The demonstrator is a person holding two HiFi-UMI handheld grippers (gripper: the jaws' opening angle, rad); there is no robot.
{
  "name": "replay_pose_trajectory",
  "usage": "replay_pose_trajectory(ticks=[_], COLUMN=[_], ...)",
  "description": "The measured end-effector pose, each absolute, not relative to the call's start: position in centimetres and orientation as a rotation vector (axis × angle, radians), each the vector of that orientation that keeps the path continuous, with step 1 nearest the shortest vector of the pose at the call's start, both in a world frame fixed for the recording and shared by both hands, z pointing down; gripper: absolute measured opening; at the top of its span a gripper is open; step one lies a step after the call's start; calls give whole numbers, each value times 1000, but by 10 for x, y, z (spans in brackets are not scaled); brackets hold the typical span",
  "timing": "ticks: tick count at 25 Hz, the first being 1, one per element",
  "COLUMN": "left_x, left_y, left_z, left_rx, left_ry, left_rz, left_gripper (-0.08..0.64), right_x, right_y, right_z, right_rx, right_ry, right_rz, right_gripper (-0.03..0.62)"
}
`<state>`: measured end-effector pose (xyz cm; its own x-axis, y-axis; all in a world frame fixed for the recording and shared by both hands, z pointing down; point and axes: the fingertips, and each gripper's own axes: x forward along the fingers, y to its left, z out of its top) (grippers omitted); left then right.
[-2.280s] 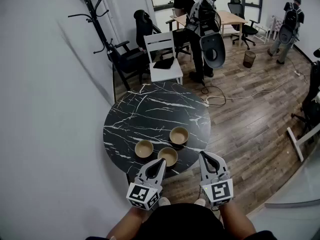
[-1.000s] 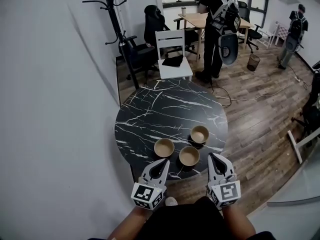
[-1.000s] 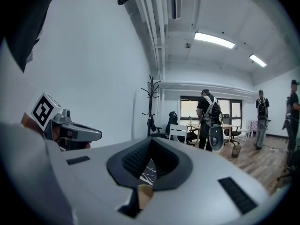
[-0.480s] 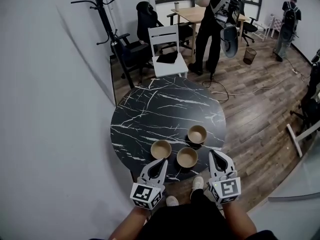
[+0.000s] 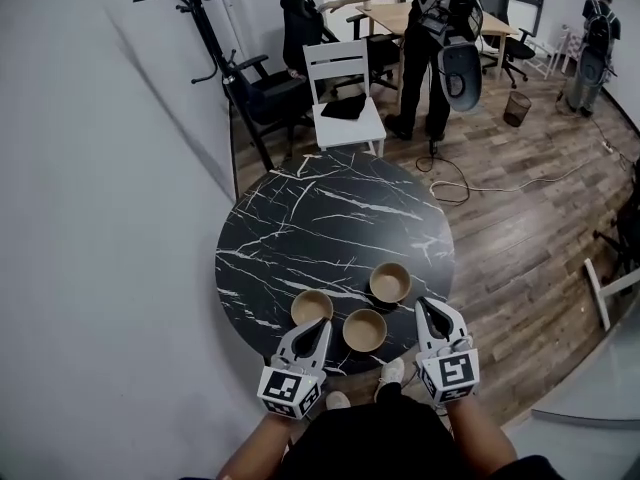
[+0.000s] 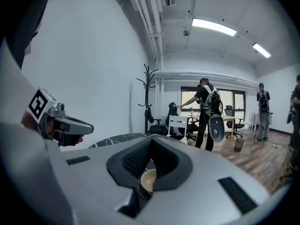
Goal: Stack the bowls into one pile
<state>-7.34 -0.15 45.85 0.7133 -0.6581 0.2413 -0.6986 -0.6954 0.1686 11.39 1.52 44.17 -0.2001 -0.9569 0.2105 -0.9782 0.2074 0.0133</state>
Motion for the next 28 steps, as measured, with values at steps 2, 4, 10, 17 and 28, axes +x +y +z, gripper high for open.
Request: replay_pose_trajectory(ticks=[2, 4, 10, 17, 28], left_x=[-69, -61, -36, -20, -23], left_y=[-9, -16, -30, -32, -34], left_z=[464, 469, 481, 495, 519], left_rx=[2657, 2658, 2631, 2585, 2488], left_ry=[-1111, -1136, -1195, -1252, -1251], left_rz=[264, 302, 364, 409, 410], left_gripper=[15, 15, 16, 15, 15], right_x=[119, 125, 140, 155, 158], right_y=[4, -8, -31, -46, -67], right_z=[450, 460, 493, 527, 582], right_rx=[1833, 1813, 1739, 1669, 1594], right_ry=[-2322, -2335, -2366, -2374, -2279], right_rz=[204, 234, 338, 431, 534], right_gripper=[8, 9, 9, 9, 15])
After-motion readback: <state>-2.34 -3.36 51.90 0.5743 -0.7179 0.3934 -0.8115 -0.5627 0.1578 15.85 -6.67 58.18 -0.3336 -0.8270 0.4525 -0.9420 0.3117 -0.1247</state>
